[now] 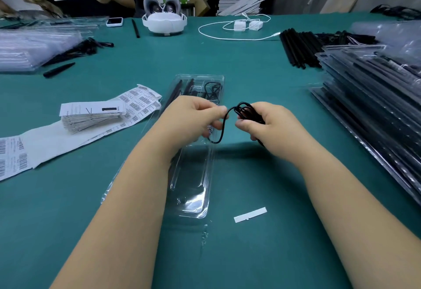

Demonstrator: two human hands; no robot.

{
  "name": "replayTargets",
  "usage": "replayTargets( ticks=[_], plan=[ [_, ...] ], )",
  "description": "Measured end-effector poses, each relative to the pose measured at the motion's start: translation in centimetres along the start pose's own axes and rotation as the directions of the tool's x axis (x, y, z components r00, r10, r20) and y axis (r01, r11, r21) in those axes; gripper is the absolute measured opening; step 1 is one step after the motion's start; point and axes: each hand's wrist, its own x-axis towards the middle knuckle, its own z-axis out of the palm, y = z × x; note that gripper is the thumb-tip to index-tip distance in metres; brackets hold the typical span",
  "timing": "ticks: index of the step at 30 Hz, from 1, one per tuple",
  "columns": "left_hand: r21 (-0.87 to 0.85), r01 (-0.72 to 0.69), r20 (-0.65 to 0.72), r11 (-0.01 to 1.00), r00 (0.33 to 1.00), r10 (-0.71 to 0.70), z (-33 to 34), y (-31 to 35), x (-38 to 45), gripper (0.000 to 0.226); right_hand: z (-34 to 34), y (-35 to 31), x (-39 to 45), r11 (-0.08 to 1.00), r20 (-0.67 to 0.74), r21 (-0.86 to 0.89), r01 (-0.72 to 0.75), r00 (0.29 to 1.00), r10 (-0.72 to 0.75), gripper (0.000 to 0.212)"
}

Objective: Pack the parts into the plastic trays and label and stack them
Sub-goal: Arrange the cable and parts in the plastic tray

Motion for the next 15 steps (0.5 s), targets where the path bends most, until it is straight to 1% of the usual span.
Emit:
replayTargets(
  ticks=[3, 5, 7, 8, 9, 11, 13, 15],
  plan=[
    [0.005, 0.019, 0.063, 1.000, 0.998, -0.019, -0.3, -0.1, -0.2, 0.013, 0.6, -0.3, -0.1, 0.987, 0.012, 0.155, -0.032, 0.999, 0.031, 0.015],
    [-0.021, 0.027, 0.040, 0.999, 0.999, -0.026, -0.2, -0.1, -0.2, 0.013, 1.0, -0.6, -0.4, 0.959, 0.038, 0.278, -0.051, 0.998, 0.042, 0.010],
    [-0.086, 0.065, 0.025, 0.994, 0.998, -0.063, 0.0, -0.1, -0.1, 0.012, 1.6, -0.9, -0.5, 0.916, 0.039, 0.397, -0.059, 0.998, 0.047, 0.002],
    [-0.127, 0.087, 0.031, 0.988, 0.996, -0.084, 0.0, -0.1, 0.0, 0.011, 2.1, -1.0, -0.5, 0.903, 0.018, 0.426, -0.051, 0.999, 0.048, 0.007],
    [-0.165, 0.108, 0.038, 0.980, 0.994, -0.103, 0.1, -0.1, 0.0, 0.010, 2.5, -1.1, -0.5, 0.905, -0.003, 0.425, -0.039, 0.999, 0.044, 0.009],
    [-0.219, 0.148, 0.043, 0.964, 0.989, -0.142, 0.1, -0.1, 0.0, 0.008, 3.4, -1.3, -0.5, 0.940, -0.036, 0.342, -0.005, 0.999, 0.019, 0.009],
    [-0.238, 0.175, 0.030, 0.955, 0.985, -0.172, 0.0, -0.2, 0.1, 0.006, 3.9, -1.5, -0.4, 0.968, -0.051, 0.252, 0.009, 0.999, 0.004, 0.008],
    [-0.232, 0.177, 0.011, 0.957, 0.984, -0.179, 0.0, -0.2, 0.2, 0.006, 4.0, -1.6, -0.3, 0.978, -0.054, 0.210, 0.002, 0.999, 0.009, 0.008]
  ],
)
